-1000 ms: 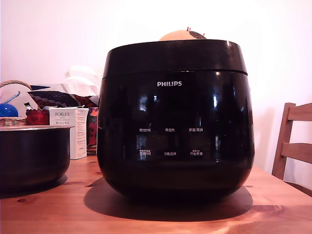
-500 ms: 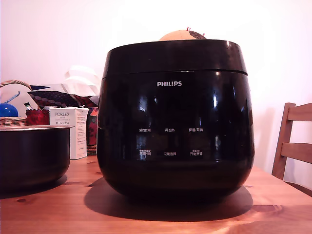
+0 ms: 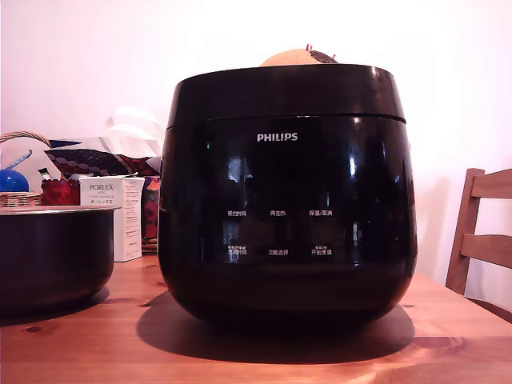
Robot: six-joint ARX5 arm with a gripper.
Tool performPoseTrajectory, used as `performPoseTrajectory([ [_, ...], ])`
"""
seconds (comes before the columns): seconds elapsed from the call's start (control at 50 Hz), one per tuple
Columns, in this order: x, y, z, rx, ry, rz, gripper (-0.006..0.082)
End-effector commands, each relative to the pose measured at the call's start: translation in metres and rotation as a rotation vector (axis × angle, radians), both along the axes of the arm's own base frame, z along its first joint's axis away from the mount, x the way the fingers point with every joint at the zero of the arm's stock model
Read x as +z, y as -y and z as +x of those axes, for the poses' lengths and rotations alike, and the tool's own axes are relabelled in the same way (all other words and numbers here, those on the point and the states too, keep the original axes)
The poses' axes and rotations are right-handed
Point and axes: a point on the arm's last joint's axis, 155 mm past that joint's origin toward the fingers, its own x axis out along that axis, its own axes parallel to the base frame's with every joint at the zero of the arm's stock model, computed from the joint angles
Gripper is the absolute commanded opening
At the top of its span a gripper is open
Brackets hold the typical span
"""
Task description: Open the rice cooker by pressing the large metal button on the top of its lid with medium force
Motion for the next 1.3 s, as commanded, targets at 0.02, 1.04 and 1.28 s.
performPoseTrajectory([
  [0.02,0.005,0.013,-0.008,-0.082,-0.021,0.005,-0.0022],
  [1.04,0.036,0.156,0.029,-0.359,-0.040,0.163,-0.0022],
  [1.28,0.025,0.194,0.044,-0.352,-0.034,0.253,-0.0022],
])
